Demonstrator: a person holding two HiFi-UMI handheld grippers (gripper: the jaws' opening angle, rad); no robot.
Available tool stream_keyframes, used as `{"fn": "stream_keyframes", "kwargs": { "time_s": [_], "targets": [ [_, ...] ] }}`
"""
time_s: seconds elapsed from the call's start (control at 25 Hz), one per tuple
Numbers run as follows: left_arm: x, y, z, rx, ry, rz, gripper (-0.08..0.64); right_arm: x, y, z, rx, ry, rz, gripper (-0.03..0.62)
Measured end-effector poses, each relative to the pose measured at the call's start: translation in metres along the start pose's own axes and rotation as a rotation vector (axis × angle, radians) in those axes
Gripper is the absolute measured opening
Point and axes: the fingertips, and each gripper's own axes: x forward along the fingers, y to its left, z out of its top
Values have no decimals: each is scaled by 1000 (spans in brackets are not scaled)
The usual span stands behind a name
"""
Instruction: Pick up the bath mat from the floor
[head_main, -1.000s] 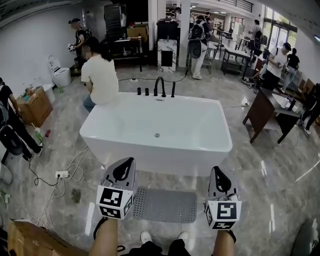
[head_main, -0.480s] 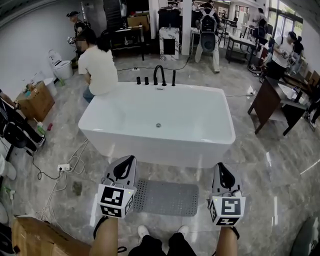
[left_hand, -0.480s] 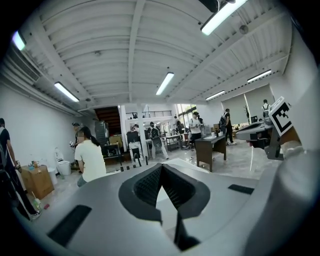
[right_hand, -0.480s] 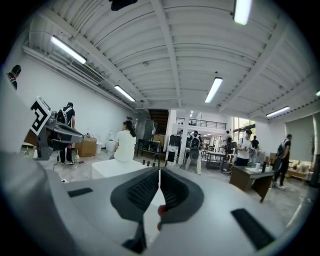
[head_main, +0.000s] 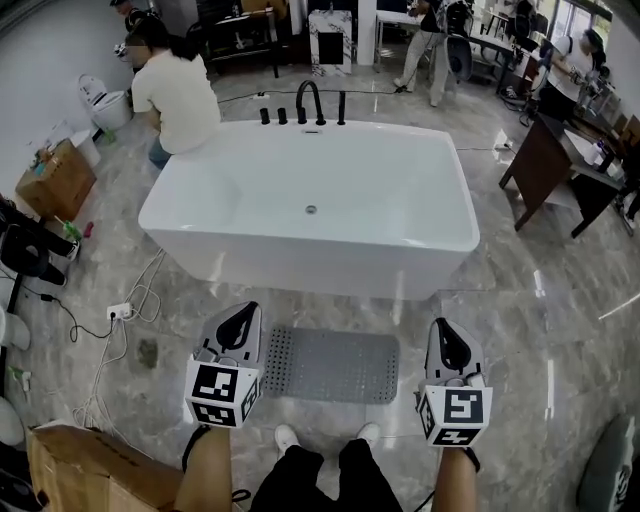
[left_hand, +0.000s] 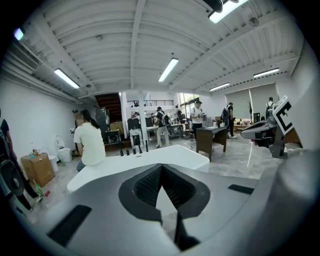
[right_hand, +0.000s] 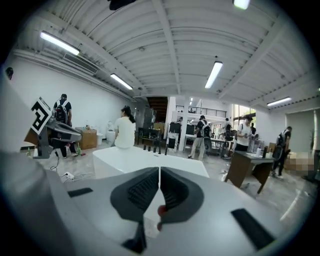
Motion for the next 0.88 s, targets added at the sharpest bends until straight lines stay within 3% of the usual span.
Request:
{"fn": "stream_keyframes", "kwargs": {
  "time_s": [0.44,0.64,0.88],
  "targets": [
    [43,-13,-119,-28,115,5,-2,46,4,-125,73,119,12,23],
    [68,-12,-192,-95,146,19,-2,66,1,-193,83,151,-15,23],
    [104,-16,-290,-75,204,29,-2,95,6,-285,84,193,-22,23]
  ]
}}
